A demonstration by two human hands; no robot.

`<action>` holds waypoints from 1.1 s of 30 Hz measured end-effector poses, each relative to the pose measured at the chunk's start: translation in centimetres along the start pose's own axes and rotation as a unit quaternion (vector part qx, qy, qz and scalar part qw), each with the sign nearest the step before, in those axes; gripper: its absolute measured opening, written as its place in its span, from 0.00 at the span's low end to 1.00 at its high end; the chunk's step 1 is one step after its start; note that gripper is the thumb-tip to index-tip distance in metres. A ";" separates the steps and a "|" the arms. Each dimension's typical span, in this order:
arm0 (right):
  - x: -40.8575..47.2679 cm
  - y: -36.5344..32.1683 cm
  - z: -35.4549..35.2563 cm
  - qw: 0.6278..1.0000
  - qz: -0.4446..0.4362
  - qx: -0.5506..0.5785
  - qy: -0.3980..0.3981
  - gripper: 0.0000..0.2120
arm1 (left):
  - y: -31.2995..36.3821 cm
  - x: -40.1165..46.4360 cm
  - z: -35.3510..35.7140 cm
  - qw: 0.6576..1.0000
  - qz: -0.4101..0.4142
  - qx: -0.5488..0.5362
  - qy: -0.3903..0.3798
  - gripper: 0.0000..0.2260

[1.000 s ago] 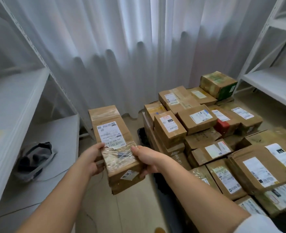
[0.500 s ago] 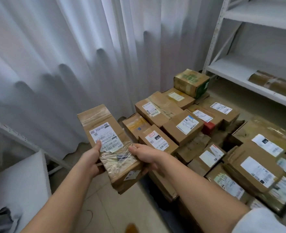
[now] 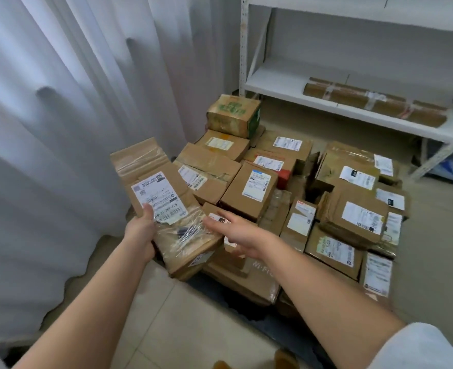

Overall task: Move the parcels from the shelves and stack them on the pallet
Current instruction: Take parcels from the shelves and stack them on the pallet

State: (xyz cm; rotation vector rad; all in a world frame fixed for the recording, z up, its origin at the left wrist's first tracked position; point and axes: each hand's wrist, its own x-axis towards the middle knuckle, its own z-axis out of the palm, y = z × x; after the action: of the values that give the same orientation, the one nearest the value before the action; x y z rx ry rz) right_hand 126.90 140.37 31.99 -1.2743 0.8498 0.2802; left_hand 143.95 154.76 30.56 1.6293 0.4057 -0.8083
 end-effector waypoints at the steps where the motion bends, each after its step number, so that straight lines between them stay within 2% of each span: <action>1: 0.3 0.1 -0.4 1.000 -0.006 0.011 0.013 0.42 | -0.1 0.4 0.8 1.000 0.010 0.019 -0.008 0.27; 4: 0.8 0.7 -1.7 0.998 -0.016 0.047 0.042 0.43 | -1.0 1.1 3.4 0.995 0.047 0.078 -0.037 0.24; 6: 0.9 1.1 -2.7 0.996 -0.024 0.065 0.060 0.48 | -1.6 0.6 5.5 0.989 0.062 0.124 -0.060 0.25; 10: 1.0 1.5 -5.9 0.988 -0.053 0.103 0.098 0.58 | -1.9 -1.3 10.7 0.970 0.070 0.187 -0.136 0.20; 14: 1.8 2.5 -10.3 0.977 -0.075 0.169 0.108 0.65 | -2.7 -1.5 15.6 0.952 0.092 0.231 -0.178 0.29; 16: 1.9 3.3 -12.8 0.964 -0.077 0.223 0.124 0.60 | -3.2 -1.4 18.3 0.943 0.085 0.253 -0.198 0.26; 18: 1.8 4.2 -15.7 0.952 -0.075 0.261 0.141 0.49 | -3.9 -1.7 21.2 0.935 0.080 0.266 -0.220 0.22; 22: 1.9 6.3 -20.9 0.948 -0.057 0.278 0.146 0.35 | -6.1 -2.3 26.3 0.928 0.060 0.272 -0.248 0.20; 23: 2.0 7.0 -21.8 0.949 -0.054 0.275 0.147 0.35 | -6.8 -2.4 27.3 0.928 0.051 0.267 -0.255 0.18; 27: 3.7 10.6 -24.5 0.950 -0.018 0.258 0.176 0.52 | -9.3 -2.1 30.2 0.923 0.022 0.279 -0.264 0.18; 28: 3.7 11.2 -24.5 0.949 -0.013 0.255 0.184 0.51 | -9.7 -2.0 30.4 0.919 0.023 0.292 -0.262 0.18; 31: 4.7 13.0 -24.9 0.944 -0.005 0.265 0.198 0.41 | -11.0 -0.3 31.0 0.910 0.028 0.326 -0.254 0.18; 33: 5.7 14.1 -24.7 0.937 -0.003 0.279 0.208 0.38 | -11.7 1.2 31.2 0.907 0.027 0.338 -0.248 0.18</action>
State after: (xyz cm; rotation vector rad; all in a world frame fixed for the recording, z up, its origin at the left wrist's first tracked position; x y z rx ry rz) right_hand 112.10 120.58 16.74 -0.8036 1.1837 -0.2409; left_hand 128.27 127.37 19.92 1.9531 -0.3257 -1.3761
